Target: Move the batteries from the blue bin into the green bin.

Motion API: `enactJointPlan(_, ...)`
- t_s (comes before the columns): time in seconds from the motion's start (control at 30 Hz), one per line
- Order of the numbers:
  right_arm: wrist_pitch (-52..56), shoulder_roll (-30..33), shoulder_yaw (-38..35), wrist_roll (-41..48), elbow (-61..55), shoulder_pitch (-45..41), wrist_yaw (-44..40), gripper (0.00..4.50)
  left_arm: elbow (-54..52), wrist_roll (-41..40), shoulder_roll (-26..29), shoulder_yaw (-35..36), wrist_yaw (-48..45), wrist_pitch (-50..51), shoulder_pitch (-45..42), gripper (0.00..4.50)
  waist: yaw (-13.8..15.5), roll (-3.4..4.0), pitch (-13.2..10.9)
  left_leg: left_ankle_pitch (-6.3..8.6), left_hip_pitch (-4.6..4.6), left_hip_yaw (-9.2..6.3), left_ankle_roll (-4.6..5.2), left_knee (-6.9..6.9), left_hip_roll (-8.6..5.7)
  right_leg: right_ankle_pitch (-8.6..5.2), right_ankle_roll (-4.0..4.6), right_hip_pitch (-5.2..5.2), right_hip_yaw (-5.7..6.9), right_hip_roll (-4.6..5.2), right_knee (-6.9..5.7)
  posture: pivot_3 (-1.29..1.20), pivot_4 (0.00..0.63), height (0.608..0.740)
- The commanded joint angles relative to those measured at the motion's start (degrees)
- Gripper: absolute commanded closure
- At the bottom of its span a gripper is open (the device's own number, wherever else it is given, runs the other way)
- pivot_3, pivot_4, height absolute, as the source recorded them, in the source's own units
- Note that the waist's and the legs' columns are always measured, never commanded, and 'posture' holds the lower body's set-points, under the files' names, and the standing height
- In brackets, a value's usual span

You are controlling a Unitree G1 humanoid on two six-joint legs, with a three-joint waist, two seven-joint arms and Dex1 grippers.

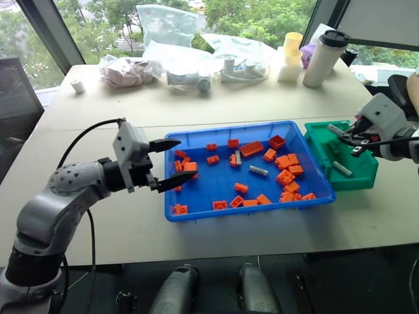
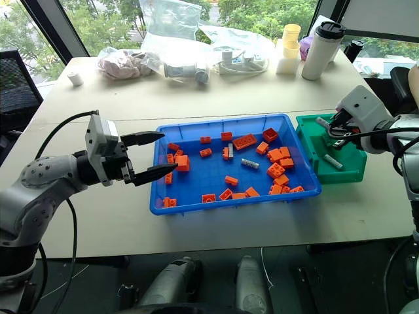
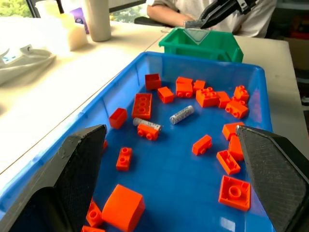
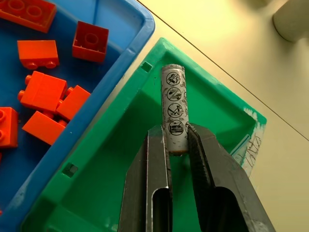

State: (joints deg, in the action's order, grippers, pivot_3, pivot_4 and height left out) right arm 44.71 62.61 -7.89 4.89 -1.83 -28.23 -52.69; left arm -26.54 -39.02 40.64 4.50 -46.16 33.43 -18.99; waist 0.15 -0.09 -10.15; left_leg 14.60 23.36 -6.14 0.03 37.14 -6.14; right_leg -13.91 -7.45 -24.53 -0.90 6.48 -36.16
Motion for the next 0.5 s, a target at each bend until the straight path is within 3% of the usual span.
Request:
enactJointPlan(0.03, -1.18, 1.21, -1.97, 0.60, -1.13, 2.54, 0.17, 4.48, 1.47, 0.56, -1.33, -0.79, -1.49, -2.18, -3.40, 0.00, 0.24, 0.00, 0.00, 0.00, 0.00, 0.00, 0.00, 0.00, 0.00, 0.00, 0.00, 0.02, 0.01, 0.00, 0.01, 0.00, 0.150, 0.740)
enactJointPlan(0.1, -1.13, 1.17, -1.92, 0.76, -1.03, 3.00, 0.54, 4.48, 2.05, 0.45, -1.89, -0.99, -2.05, -2.23, -4.40, 0.00, 0.38, 0.00, 0.00, -0.02, 0.00, 0.00, -0.04, 0.02, -0.01, 0.00, 0.00, 0.02, 0.01, 0.01, 0.00, 0.00, 0.150, 0.740)
enactJointPlan(0.33, -0.71, 0.84, -2.23, 2.29, -2.67, 3.50, 1.28, 0.86, 1.64, -1.33, -2.79, 0.02, -2.42, -1.05, -5.88, 0.00, 0.46, 0.00, 0.00, -0.10, 0.01, 0.01, -0.17, 0.03, -0.02, 0.00, -0.01, 0.02, -0.01, 0.01, 0.01, 0.00, 0.150, 0.740)
enactJointPlan(0.4, 0.34, 0.38, -2.29, 4.03, -3.68, 1.70, 0.79, 0.04, 1.44, -2.44, -2.91, 0.53, -2.29, -0.56, -5.81, 0.00, 0.42, 0.00, 0.00, -0.11, 0.01, 0.01, -0.18, 0.03, -0.02, 0.00, -0.01, 0.02, -0.01, 0.01, 0.01, 0.00, 0.150, 0.740)
enactJointPlan(0.5, 2.44, -1.62, -1.22, 8.47, -7.53, -2.71, -0.95, 0.04, 1.74, -0.55, -1.11, 0.04, -3.20, -0.95, -4.38, 0.00, 0.01, 0.00, 0.00, -0.11, 0.00, 0.01, -0.18, 0.02, 0.00, 0.00, -0.01, 0.00, -0.01, -0.01, 0.00, 0.00, 0.150, 0.740)
